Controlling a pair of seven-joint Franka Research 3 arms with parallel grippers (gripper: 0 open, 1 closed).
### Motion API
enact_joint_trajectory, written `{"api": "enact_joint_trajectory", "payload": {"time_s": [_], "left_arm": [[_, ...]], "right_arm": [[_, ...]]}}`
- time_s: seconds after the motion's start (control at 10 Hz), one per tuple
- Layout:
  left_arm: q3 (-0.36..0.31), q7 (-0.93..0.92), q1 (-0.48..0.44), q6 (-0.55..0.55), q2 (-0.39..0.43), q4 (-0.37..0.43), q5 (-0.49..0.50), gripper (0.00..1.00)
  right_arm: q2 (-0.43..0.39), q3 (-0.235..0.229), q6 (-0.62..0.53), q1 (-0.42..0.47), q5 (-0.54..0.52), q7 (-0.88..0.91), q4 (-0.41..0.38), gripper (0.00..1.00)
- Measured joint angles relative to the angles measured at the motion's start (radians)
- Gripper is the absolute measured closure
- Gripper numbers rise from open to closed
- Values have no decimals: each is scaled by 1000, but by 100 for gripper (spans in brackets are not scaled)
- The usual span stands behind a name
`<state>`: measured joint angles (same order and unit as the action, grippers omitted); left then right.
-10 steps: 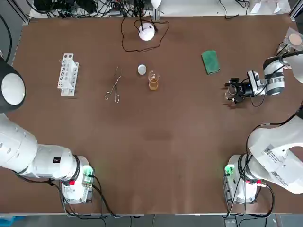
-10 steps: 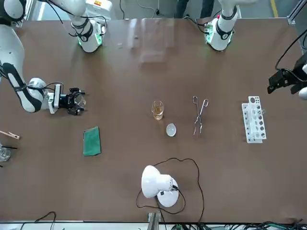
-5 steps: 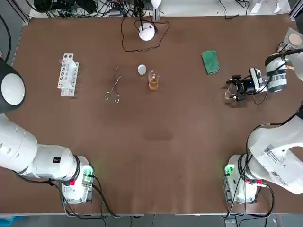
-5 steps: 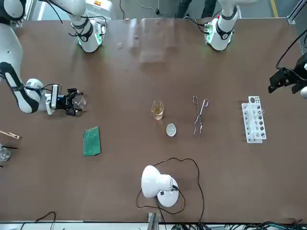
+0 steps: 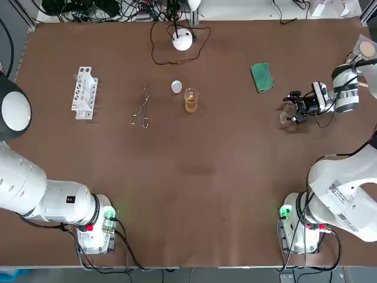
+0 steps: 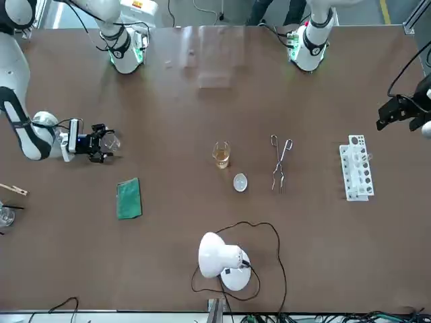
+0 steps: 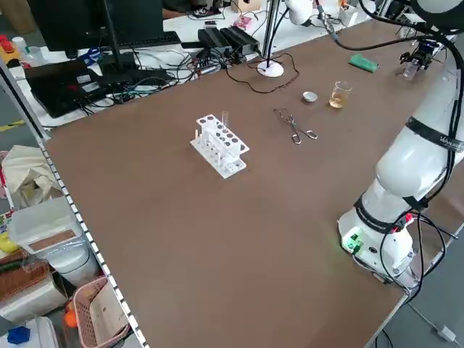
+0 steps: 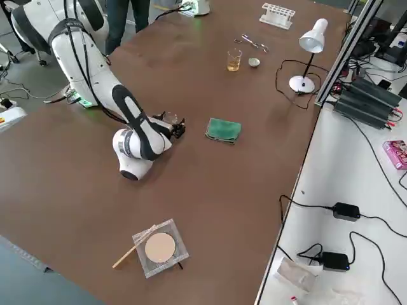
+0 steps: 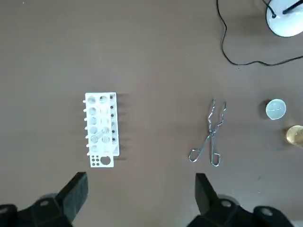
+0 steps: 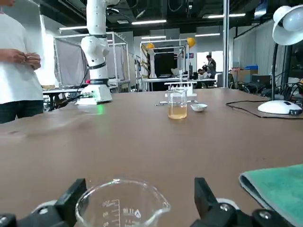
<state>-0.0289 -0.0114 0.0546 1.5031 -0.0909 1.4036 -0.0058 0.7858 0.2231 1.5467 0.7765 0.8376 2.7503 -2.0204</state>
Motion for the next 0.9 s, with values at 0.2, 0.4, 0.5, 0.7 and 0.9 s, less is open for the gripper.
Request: {"api": "enact_joint_trajectory", "payload": {"time_s": [0.2,0.4,0.5,0.7,0.9], "left_arm": [[0,0,0,0,0,0,0,0],[0,0,0,0,0,0,0,0],[0,0,0,0,0,-1,0,0],[0,0,0,0,0,-1,0,0],[0,0,0,0,1,-2,0,0]], "right_arm": [[-6,0,-6,0,0,0,1,0],[-6,0,-8,0,-1,0,0,0],[-6,0,-12,0,-3,-1,0,0],[-8,-1,-35,0,-11,-16,-2,0],[-39,-5,-71,0,-15,-37,-8,0]]}}
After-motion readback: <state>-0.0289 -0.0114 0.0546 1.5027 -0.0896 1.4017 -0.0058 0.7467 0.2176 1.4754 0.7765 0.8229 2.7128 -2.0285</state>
